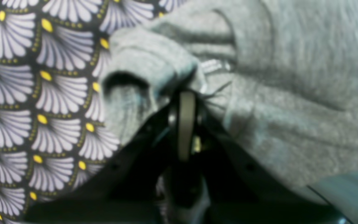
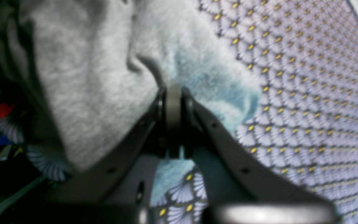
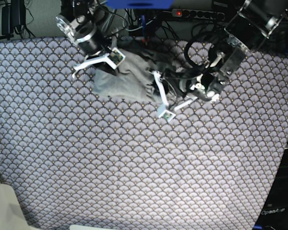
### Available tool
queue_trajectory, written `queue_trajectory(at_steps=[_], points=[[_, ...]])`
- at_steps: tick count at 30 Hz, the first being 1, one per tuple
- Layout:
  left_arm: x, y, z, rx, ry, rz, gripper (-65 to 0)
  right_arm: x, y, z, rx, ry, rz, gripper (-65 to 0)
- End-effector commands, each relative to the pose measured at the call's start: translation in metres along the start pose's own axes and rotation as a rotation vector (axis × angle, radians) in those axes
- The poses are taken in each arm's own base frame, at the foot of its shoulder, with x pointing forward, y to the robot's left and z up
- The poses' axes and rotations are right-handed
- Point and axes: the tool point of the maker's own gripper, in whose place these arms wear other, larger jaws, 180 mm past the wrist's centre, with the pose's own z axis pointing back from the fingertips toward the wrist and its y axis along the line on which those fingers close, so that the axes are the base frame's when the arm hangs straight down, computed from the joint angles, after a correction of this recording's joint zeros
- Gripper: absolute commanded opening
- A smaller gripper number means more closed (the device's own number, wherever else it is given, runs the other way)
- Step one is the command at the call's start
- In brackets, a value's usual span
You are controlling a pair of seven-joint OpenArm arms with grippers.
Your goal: Fold the T-shirt properly
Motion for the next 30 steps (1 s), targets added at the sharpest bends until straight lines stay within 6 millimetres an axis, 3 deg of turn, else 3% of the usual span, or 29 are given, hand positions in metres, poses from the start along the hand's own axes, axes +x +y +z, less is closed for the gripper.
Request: queue_trajectory(at_steps=[1,19,25,30], points=[[-0.022,0.024,-0.002,0.096,0.08,-0.002,-65.0,-0.001,0.0,0.0,-0.004,-0.003,-0.01,-65.0],[-0.025,0.031,0.0,0.112,0.086,-0.002,-65.0,-0.063,0.017,-0.003,0.059,0.135,-0.044,-65.0],[-0.016,0.028,0.005,0.103,0.058,-0.007,-65.0,-0.047,-0.004,0.003,0.005,0.1,-0.013,-65.0],[0.029,0.029,0.039,0.101,-0.101,0.012,-65.0,-0.03,-0.021,0.009,-0.042,0.064,0.014,-65.0]])
